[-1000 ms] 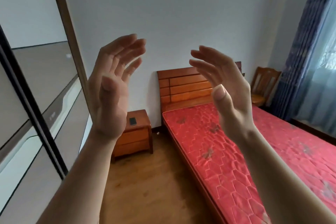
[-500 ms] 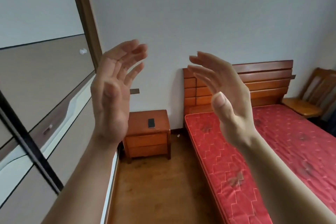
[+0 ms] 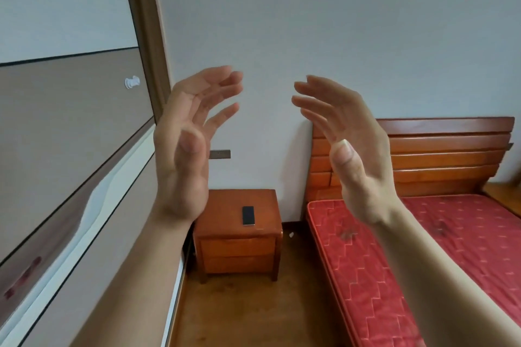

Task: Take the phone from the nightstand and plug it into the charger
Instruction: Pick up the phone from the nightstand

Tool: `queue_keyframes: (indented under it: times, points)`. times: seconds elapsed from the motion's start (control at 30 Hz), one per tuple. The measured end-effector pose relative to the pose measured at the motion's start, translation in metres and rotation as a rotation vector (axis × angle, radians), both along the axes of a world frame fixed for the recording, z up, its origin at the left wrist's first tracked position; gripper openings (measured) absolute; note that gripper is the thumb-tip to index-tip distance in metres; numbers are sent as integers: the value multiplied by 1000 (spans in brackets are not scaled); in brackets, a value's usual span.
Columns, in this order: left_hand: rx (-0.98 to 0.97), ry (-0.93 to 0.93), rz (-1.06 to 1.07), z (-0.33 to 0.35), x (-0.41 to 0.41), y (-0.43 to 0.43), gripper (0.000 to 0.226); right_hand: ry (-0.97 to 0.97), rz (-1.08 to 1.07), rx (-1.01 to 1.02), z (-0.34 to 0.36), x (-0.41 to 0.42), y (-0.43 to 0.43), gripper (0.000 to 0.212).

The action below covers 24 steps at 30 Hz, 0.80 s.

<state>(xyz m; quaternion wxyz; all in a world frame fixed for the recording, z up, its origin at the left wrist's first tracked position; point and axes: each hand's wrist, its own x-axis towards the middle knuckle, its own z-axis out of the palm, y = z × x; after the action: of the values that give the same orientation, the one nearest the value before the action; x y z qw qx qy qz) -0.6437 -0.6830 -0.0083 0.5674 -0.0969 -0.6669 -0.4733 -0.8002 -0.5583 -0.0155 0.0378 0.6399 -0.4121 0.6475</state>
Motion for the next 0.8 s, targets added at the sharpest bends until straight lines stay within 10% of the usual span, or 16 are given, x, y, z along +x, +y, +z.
queue_keyframes:
  times: [0.8]
  points:
    - [9,-54,36,-10,-262,-277,78,-82,92,-4,-25,-272,-293,74]
